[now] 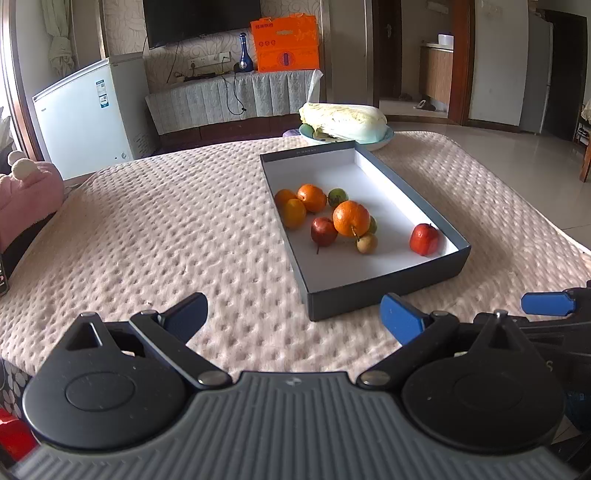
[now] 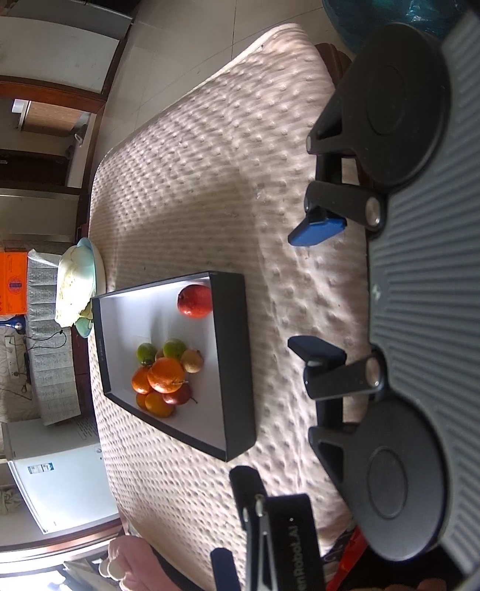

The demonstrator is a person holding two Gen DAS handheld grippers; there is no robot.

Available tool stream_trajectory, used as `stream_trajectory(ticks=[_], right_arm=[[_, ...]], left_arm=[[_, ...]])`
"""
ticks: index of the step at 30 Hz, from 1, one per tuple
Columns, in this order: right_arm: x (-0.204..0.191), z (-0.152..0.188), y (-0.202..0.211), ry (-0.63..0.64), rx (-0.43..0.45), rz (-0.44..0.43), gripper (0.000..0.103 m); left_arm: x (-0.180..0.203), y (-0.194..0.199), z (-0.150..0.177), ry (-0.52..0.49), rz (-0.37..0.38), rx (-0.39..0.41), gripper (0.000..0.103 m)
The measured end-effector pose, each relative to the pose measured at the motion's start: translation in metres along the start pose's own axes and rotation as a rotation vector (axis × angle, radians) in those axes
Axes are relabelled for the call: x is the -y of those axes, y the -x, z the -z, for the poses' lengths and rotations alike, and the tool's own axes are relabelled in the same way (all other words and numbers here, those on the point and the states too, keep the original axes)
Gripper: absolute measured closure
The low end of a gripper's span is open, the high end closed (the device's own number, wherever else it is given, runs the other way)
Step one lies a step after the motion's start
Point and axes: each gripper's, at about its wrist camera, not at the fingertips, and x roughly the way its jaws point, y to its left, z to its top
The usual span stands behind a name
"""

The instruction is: Organize fruits

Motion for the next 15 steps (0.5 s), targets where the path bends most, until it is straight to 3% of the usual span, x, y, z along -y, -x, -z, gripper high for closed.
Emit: stream_trajectory(ticks=[15], right_arm=[[-0.0017, 0.0002, -0.0022, 0.011, -0.007, -0.001, 0.047]], left_arm=[[0.0001, -0.0023, 0.0002, 0.004, 0.001, -0.004, 0.001]])
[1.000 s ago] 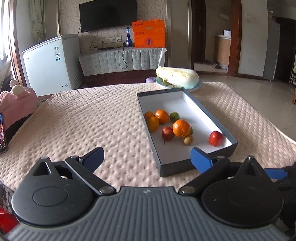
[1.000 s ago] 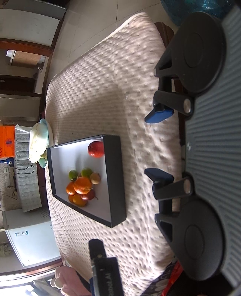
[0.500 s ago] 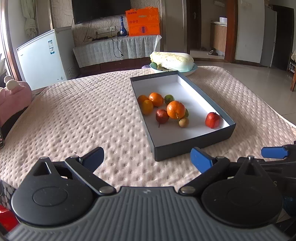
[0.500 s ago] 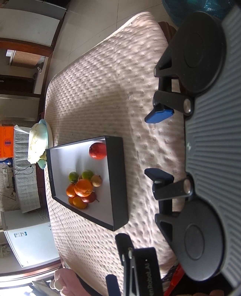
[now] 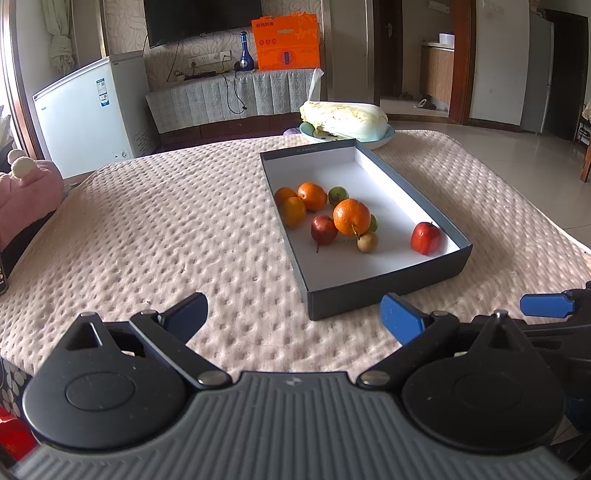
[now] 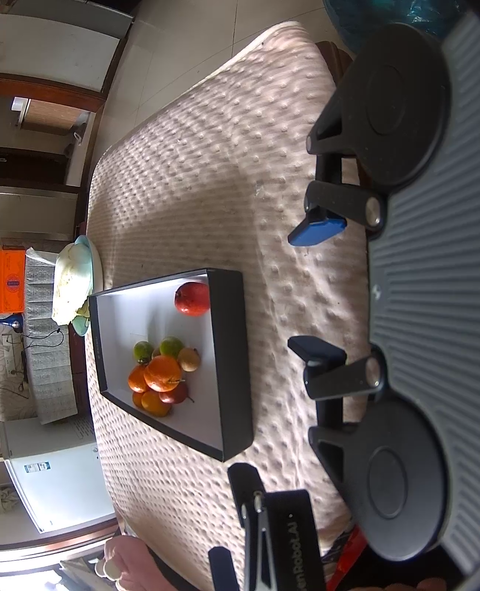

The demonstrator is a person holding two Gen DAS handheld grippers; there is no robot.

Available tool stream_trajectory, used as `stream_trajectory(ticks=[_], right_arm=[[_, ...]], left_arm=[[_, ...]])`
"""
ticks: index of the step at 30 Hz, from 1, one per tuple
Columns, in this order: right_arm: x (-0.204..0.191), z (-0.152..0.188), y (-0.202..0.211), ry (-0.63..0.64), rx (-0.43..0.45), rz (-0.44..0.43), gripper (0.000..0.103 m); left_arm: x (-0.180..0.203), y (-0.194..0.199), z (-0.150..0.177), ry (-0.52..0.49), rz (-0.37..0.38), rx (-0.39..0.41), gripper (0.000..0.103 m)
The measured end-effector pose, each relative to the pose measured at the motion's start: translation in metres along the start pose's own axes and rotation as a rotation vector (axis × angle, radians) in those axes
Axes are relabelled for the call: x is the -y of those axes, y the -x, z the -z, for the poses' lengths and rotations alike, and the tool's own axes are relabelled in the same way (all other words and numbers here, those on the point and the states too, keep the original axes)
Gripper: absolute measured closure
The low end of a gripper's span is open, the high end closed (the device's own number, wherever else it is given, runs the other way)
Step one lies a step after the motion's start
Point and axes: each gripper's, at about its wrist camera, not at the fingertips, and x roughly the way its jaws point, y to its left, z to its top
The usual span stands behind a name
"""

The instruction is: Organize fruits

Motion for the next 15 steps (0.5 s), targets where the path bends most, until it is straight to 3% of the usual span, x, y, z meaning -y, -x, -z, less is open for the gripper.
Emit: stream_trajectory(ticks=[12, 15], right_arm=[[0.0006, 0.0002, 0.0008, -0.002, 0.003, -0.002, 0.047], [0.0010, -0.0001, 0.0012, -0.004, 0.005, -0.002, 0.047]], left_arm=[[-0.0010, 0.0020, 0.0005, 0.007, -0.025, 0.021, 0.005], [0.0000, 0.0033, -0.0006, -0.001, 0.006, 0.021, 0.005]])
